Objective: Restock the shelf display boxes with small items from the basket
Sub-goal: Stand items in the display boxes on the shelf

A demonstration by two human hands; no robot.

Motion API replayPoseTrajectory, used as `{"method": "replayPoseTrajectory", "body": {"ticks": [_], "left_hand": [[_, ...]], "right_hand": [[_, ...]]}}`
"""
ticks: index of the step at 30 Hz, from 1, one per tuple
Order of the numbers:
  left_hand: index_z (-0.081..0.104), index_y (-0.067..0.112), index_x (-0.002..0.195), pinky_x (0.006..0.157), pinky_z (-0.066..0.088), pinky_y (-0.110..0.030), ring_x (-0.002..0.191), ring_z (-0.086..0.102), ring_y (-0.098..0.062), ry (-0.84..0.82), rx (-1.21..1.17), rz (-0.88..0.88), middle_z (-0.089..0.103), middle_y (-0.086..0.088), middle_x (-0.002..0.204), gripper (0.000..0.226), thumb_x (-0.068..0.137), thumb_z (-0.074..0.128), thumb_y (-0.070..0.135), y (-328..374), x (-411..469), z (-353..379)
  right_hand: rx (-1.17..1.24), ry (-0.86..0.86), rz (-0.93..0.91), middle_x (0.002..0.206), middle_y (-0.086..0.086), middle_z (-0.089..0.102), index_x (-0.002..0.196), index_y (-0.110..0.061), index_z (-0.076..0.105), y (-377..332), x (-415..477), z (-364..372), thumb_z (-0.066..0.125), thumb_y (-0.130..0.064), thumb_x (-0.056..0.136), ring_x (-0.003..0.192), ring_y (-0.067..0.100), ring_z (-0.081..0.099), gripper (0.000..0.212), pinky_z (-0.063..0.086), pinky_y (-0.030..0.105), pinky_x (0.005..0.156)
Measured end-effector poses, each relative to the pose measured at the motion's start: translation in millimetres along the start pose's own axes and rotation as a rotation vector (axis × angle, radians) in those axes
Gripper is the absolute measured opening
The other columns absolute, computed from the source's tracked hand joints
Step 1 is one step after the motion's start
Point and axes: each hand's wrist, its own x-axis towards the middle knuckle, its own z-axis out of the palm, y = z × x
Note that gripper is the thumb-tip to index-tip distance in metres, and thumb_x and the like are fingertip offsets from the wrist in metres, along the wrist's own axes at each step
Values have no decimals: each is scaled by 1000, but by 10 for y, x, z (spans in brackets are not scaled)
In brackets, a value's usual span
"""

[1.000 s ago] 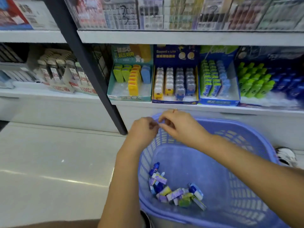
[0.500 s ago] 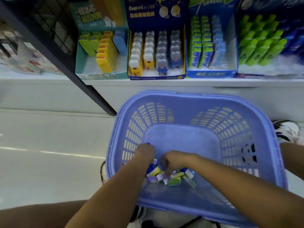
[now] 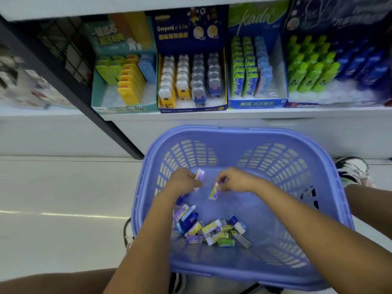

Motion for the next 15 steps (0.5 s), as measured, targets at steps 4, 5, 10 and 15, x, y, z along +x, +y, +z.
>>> {"method": "replayPoseTrajectory", "body": {"ticks": [4, 5, 10, 15], "left_hand": [[52, 17, 57, 51, 50, -19, 40, 51, -1, 37, -409, 158, 52, 10, 40, 33, 77, 78, 16, 451, -186, -240], [55, 15, 63, 50, 50, -18, 41, 54, 0, 39, -464, 210, 57, 9, 45, 27, 77, 78, 18, 579, -239, -299], [61, 9, 83, 48, 46, -17, 45, 54, -5, 62, -588, 401, 60, 4, 58, 16, 86, 68, 24, 1037, -490, -468], [62, 10, 92, 54, 51, -16, 51, 61, -5, 79, -719, 487, 61, -6, 73, 2, 90, 61, 10, 1267, -636, -452]], "right_hand": [[249, 143, -23, 74, 12, 64, 97, 2, 65, -241, -417, -777, 71, -6, 80, 61, 15, 56, 19, 46, 25, 64], [297, 225, -51, 75, 13, 65, 94, 1, 66, -297, -553, -966, 74, -5, 77, 62, 17, 57, 20, 47, 25, 63], [467, 739, -248, 76, 3, 68, 92, -14, 69, -442, -1092, -1666, 72, -5, 78, 61, -2, 61, 17, 51, 10, 64], [463, 1102, -261, 77, 3, 65, 92, -17, 67, -342, -1126, -1932, 71, -7, 80, 67, 7, 61, 16, 53, 26, 72]]}}
